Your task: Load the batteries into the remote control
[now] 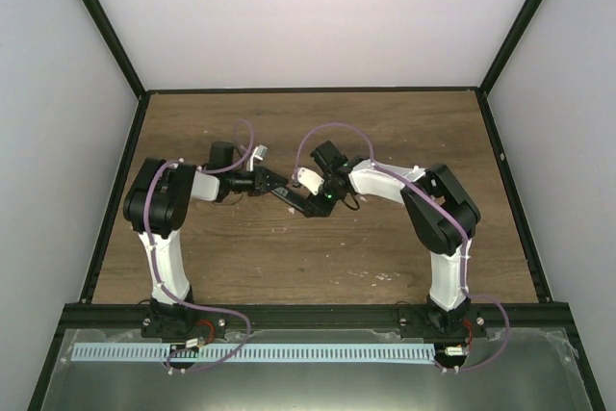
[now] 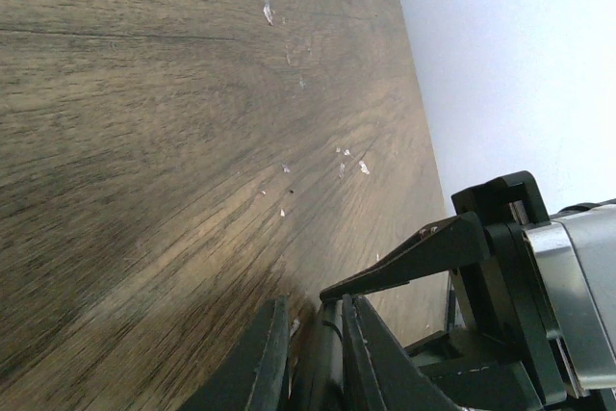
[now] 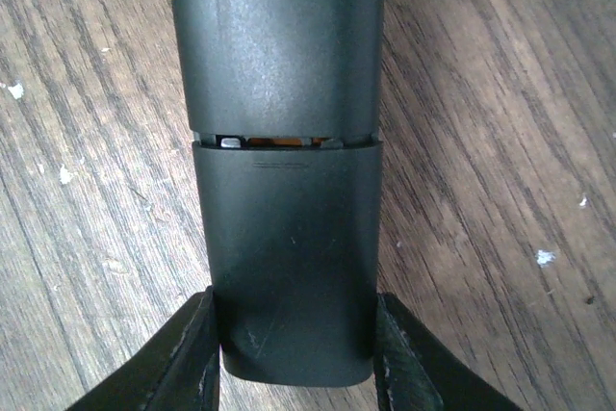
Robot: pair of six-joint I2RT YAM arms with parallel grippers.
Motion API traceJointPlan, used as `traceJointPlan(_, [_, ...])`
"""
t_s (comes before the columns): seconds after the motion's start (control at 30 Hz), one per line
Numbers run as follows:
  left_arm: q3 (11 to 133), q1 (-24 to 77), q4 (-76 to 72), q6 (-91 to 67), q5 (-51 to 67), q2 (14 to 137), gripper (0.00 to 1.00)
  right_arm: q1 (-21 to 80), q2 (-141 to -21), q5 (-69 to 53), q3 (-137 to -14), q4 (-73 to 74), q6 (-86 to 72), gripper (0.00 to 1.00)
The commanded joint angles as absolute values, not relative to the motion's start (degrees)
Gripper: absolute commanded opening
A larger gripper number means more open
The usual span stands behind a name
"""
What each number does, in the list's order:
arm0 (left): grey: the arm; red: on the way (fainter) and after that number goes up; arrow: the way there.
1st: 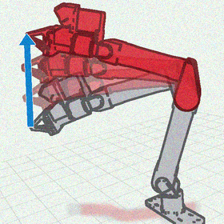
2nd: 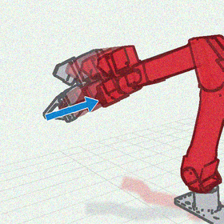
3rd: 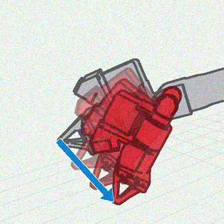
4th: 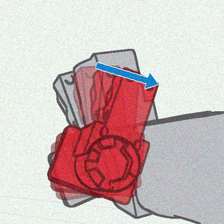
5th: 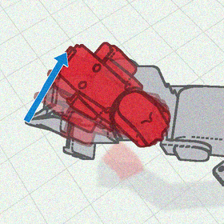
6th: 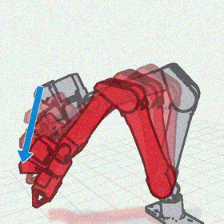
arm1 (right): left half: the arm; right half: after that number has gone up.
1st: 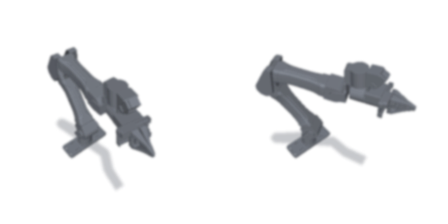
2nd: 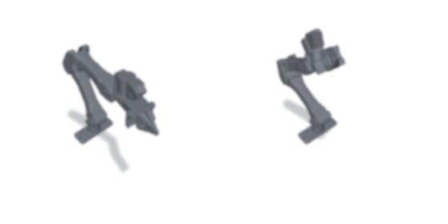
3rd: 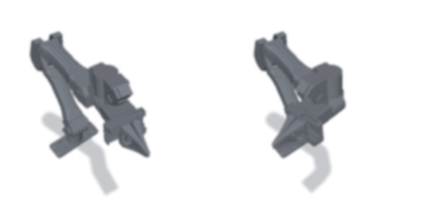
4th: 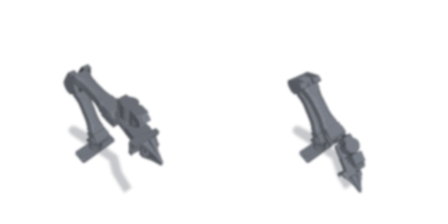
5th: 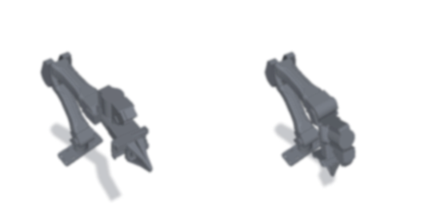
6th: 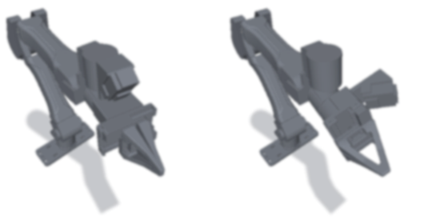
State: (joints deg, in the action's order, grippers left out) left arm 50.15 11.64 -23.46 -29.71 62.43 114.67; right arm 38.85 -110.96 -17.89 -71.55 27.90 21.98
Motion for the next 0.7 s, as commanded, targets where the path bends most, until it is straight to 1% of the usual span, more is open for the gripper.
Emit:
traceJointPlan(0.0, [49.5, 12.1, -22.9, -26.3, 60.6, 115.7, 0.0, 39.4, -111.8, -17.6, -73.8, 28.1, 22.1, 0.35])
traceJointPlan(0.1, [49.5, 12.1, -23.0, -26.3, 60.6, 115.7, 0.0, 39.4, -111.5, -17.4, -73.4, 28.1, 22.1, 0.37])
traceJointPlan(0.27, [49.6, 12.1, -23.1, -26.5, 60.6, 115.8, 0.0, 39.4, -110.4, -17.0, -72.7, 27.4, 22.3, 0.47])
traceJointPlan(0.67, [49.5, 12.1, -23.1, -26.5, 60.7, 115.8, 0.0, 39.4, -108.1, -17.5, -72.5, 27.0, 23.6, 0.56])
